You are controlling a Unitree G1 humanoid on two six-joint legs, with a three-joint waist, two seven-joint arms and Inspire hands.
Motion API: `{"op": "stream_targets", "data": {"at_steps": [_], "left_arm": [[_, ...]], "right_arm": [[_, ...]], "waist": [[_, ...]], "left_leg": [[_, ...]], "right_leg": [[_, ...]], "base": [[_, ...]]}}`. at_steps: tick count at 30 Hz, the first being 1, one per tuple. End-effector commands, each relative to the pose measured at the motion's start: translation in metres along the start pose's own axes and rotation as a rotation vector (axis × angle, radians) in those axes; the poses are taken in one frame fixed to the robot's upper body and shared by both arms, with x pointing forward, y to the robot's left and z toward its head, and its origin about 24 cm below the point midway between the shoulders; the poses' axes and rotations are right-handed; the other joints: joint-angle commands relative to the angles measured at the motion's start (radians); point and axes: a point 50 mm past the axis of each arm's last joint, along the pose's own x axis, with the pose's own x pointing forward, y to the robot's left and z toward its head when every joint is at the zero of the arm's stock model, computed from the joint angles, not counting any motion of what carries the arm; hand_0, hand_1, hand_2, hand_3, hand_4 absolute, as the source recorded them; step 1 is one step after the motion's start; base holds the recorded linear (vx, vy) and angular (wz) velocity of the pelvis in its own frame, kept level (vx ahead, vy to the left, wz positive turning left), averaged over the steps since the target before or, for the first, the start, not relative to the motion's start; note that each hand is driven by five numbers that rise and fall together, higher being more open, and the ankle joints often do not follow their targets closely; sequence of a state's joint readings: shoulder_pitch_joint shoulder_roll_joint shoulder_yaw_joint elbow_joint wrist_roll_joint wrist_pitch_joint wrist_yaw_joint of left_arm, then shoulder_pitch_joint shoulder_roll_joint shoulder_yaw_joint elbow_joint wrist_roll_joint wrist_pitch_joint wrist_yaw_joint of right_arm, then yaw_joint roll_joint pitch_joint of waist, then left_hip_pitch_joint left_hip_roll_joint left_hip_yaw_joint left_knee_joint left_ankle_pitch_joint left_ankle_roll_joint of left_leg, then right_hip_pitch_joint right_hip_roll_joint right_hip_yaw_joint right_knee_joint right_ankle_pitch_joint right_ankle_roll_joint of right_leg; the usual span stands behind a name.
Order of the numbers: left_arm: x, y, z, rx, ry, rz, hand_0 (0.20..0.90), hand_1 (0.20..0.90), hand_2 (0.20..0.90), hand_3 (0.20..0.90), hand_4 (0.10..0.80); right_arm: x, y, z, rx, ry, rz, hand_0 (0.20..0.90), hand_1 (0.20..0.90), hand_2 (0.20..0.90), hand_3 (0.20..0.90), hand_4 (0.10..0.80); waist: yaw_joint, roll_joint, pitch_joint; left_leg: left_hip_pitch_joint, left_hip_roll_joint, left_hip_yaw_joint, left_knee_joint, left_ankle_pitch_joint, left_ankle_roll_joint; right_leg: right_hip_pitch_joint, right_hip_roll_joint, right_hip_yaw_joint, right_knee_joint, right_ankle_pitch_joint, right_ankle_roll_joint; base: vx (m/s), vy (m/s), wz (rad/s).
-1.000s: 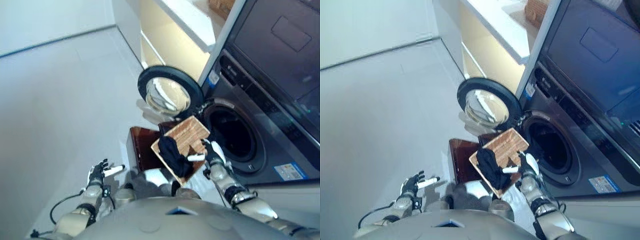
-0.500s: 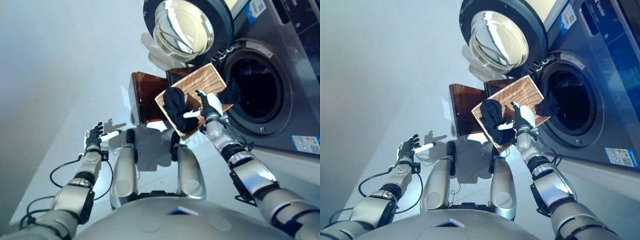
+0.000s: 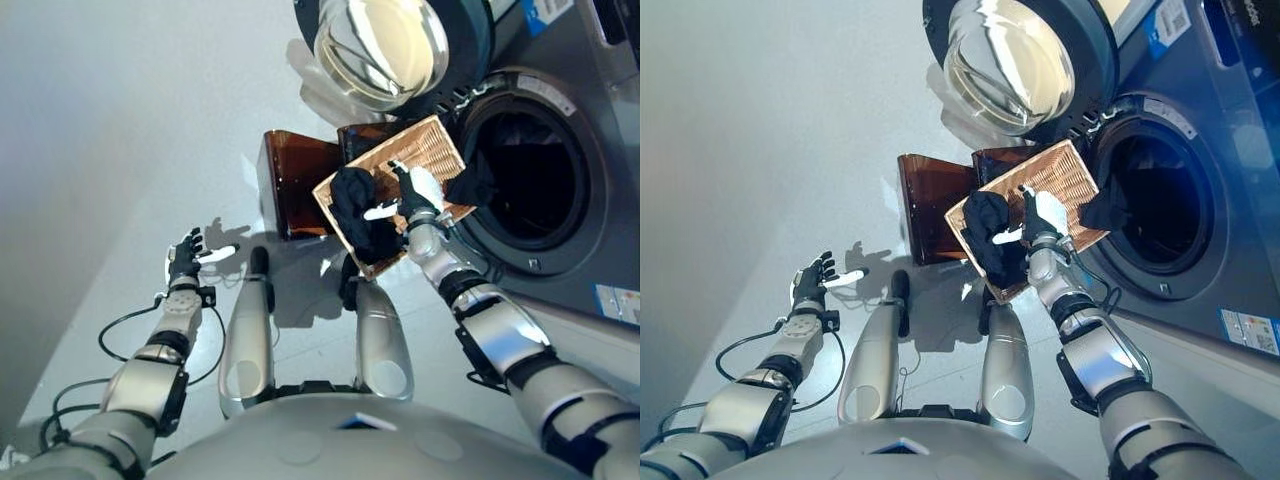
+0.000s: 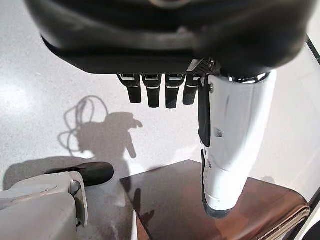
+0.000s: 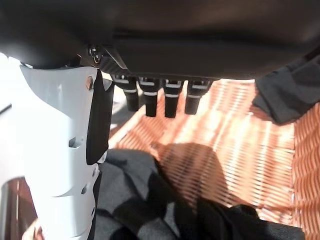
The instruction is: Pick up the clothes and place them into the washing machine
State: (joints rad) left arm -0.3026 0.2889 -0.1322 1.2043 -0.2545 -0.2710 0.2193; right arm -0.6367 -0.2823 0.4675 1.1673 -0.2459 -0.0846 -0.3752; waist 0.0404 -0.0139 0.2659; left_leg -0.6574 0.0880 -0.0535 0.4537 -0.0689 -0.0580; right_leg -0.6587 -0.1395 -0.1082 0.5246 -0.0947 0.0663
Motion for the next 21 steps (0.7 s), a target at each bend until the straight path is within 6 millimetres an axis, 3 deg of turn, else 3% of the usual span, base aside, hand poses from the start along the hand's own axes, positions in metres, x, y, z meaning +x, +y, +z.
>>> {"op": "stream_targets", "data": {"at_steps": [1,13,21], "left_arm": [[0.003,0.020,0.014,-0.019,-0.090,0.073,0.900,0.900,0.900,0.900,0.800],[0.005,0.016,0.022,-0.010,-0.116,0.067,0.900,0.900,0.900,0.900,0.800],[0.004,0.015,0.019,0.001,-0.110,0.064,0.900,0.900,0.900,0.900,0.800]], "right_arm": [[0.012,-0.026,0.018,0.010,-0.057,-0.114,0.900,0.900,0.900,0.900,0.800],[0.011,-0.021,0.018,0.032,-0.029,-0.112,0.900,0.900,0.900,0.900,0.800],[0.010,-0.034,-0.011,0.048,0.090,-0.167,0.900,0.900,0.900,0.900,0.800]], "waist": [[0.021,0.020,-0.015],[0.050,0.034,0.021],[0.058,0.056,0.017]], "left_leg": [[-0.027,-0.050,0.001,0.047,-0.005,-0.013],[-0.091,-0.076,-0.028,0.080,-0.003,-0.009],[-0.111,-0.091,-0.025,0.067,0.005,-0.005]], "right_leg": [[-0.005,0.005,0.008,-0.080,0.082,0.036],[-0.049,-0.013,-0.016,-0.027,0.061,0.035],[-0.078,-0.024,-0.010,-0.025,0.070,0.037]], "base": [[-0.031,-0.008,0.21],[-0.012,-0.004,0.16],[-0.008,0.011,0.04]]}}
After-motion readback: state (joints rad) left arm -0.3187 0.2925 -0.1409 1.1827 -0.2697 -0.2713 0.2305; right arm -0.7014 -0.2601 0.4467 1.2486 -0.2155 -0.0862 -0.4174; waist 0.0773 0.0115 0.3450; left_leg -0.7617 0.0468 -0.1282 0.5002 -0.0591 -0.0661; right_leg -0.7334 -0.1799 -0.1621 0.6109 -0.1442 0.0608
